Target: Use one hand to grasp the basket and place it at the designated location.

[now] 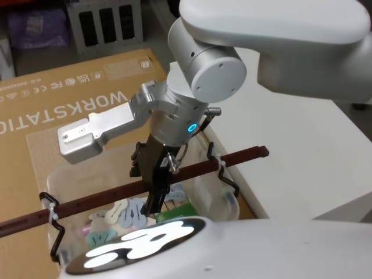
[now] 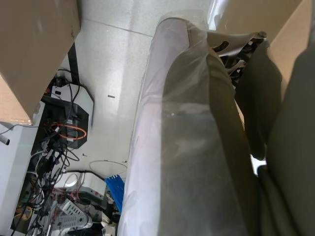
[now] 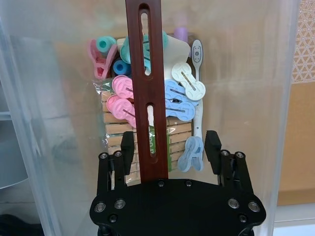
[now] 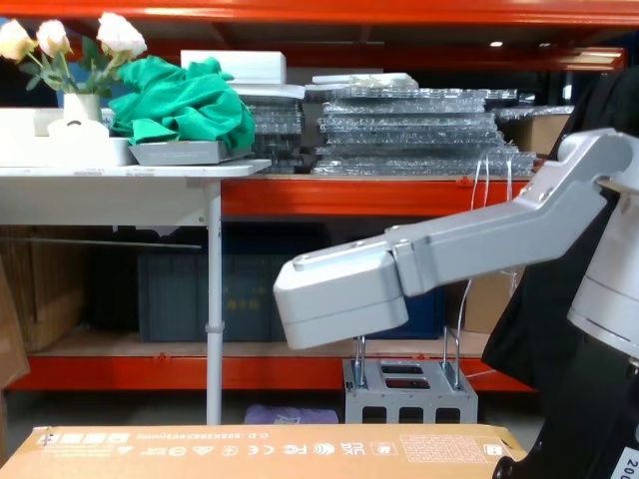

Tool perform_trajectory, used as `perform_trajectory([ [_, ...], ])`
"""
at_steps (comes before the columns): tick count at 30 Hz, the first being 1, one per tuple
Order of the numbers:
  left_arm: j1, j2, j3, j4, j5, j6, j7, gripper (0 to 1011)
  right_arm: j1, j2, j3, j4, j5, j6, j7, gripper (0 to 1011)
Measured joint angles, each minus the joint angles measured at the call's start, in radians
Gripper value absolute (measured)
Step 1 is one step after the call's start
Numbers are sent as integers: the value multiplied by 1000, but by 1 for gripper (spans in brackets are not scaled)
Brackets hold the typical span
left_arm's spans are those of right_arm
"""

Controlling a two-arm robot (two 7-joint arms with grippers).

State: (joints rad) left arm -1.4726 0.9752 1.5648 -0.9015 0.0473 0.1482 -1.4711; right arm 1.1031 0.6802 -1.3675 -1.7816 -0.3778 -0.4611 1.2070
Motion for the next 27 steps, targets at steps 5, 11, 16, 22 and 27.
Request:
perform_trajectory([
  [5, 0, 0, 0, 0, 0, 0, 0, 0, 7, 2, -5, 3, 8, 0, -8, 757],
  [11, 0, 0, 0, 0, 0, 0, 0, 0, 10, 8, -10, 3, 12, -1, -15, 557],
  [16, 0, 0, 0, 0, 0, 0, 0, 0, 13, 15, -10, 3, 18, -3, -19, 413],
  [22, 0, 0, 0, 0, 0, 0, 0, 0, 19, 28, 3, 0, 36, -10, -25, 227],
  [27, 0, 0, 0, 0, 0, 0, 0, 0, 24, 37, 15, -2, 54, -14, -26, 132],
])
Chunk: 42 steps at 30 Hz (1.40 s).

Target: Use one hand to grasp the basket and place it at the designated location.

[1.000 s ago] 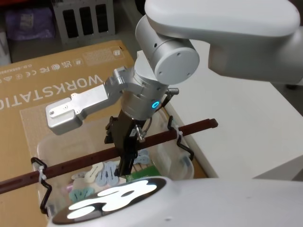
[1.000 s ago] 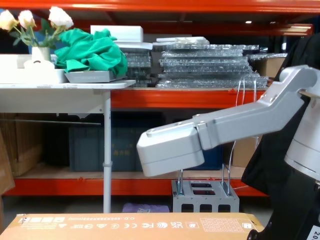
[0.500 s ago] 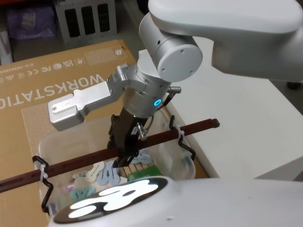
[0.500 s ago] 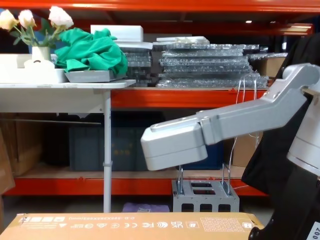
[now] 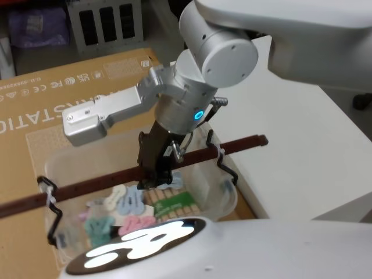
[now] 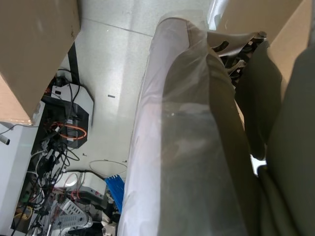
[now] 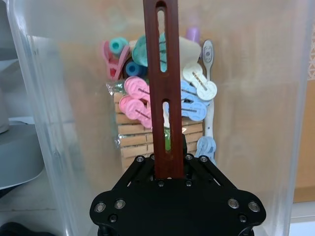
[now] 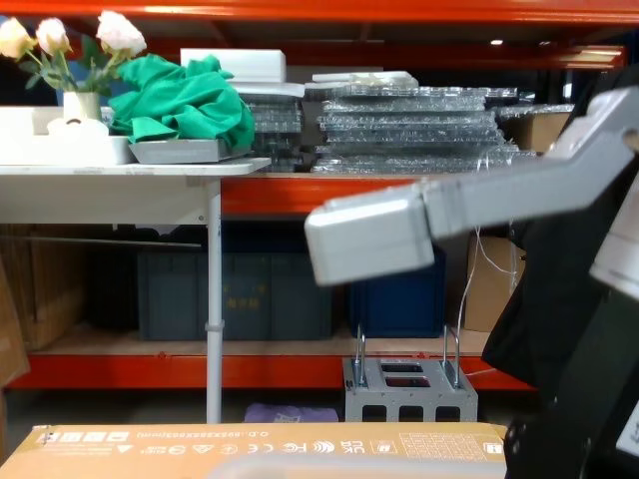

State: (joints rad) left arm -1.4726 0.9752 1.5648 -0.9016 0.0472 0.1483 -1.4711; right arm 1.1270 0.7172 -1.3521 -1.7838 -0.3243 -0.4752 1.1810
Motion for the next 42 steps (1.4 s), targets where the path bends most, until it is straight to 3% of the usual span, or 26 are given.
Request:
perform_trajectory([
  [12, 0, 0, 0, 0, 0, 0, 0, 0, 8, 29, 44, -9, 66, -11, -1, 39],
  [27, 0, 0, 0, 0, 0, 0, 0, 0, 30, 82, 107, -29, 153, 9, 34, 1],
  [33, 0, 0, 0, 0, 0, 0, 0, 0, 59, 114, 140, -30, 200, 56, 87, 1],
  [42, 0, 0, 0, 0, 0, 0, 0, 0, 90, 138, 170, 2, 235, 107, 136, 0],
])
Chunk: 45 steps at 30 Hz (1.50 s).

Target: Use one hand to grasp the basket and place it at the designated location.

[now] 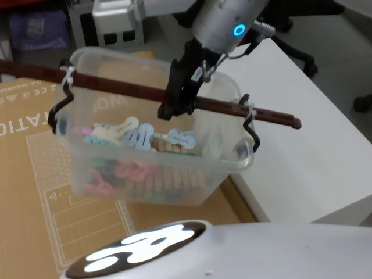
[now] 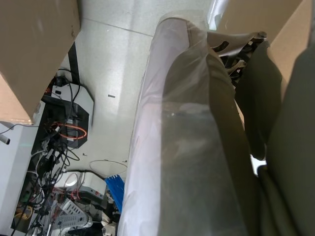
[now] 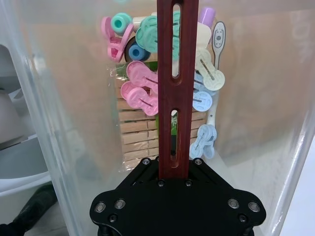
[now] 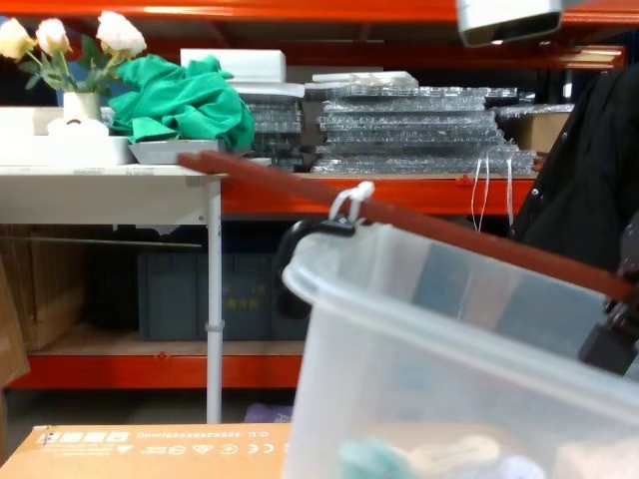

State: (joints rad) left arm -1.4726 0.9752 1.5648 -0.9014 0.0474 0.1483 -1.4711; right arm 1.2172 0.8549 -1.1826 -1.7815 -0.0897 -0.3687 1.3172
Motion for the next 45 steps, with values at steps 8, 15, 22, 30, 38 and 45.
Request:
perform_trajectory([
  [8, 0, 0, 0, 0, 0, 0, 0, 0, 19, 18, 22, 50, 12, 25, 30, 0],
  [15, 0, 0, 0, 0, 0, 0, 0, 0, 36, 33, 41, 113, 21, 38, 52, 0],
  [22, 0, 0, 0, 0, 0, 0, 0, 0, 59, 44, 58, 201, 22, 47, 76, 1],
  [30, 0, 0, 0, 0, 0, 0, 0, 0, 73, 49, 66, 264, 19, 54, 98, 0],
  [38, 0, 0, 0, 0, 0, 0, 0, 0, 87, 52, 71, 345, 8, 70, 115, 0],
  [45, 0, 0, 0, 0, 0, 0, 0, 0, 100, 52, 80, 447, -6, 98, 124, 0],
])
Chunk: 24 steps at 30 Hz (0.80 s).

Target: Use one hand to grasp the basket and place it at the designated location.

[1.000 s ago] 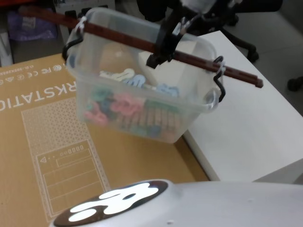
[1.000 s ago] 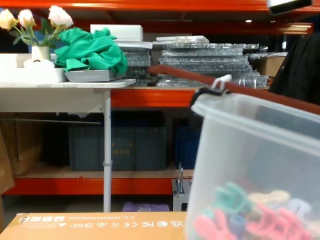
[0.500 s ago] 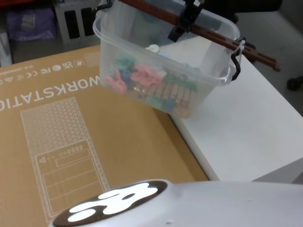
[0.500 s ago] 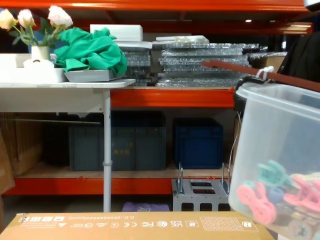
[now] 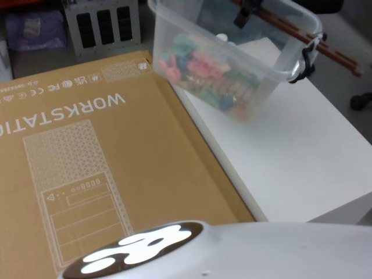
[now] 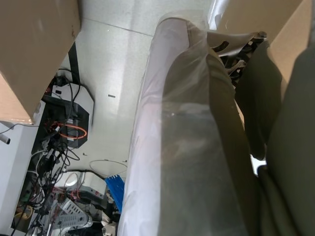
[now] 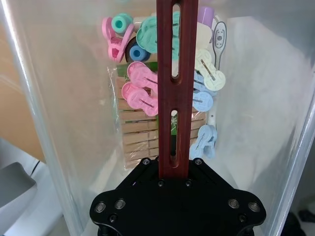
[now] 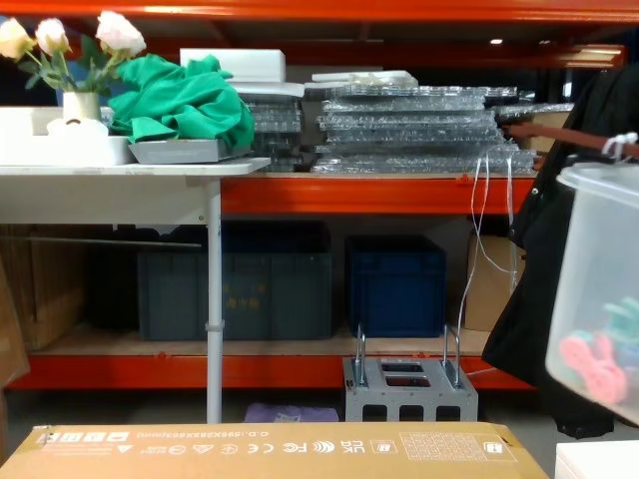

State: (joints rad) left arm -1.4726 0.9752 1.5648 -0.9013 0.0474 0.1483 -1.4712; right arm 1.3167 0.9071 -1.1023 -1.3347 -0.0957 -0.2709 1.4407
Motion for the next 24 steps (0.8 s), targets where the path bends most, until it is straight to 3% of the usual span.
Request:
perform_trajectory([
  [9, 0, 0, 0, 0, 0, 0, 0, 0, 4, -7, 5, 113, -31, 38, 2, 0],
  [24, 0, 0, 0, 0, 0, 0, 0, 0, -20, -17, 10, 232, -75, 123, 3, 0],
])
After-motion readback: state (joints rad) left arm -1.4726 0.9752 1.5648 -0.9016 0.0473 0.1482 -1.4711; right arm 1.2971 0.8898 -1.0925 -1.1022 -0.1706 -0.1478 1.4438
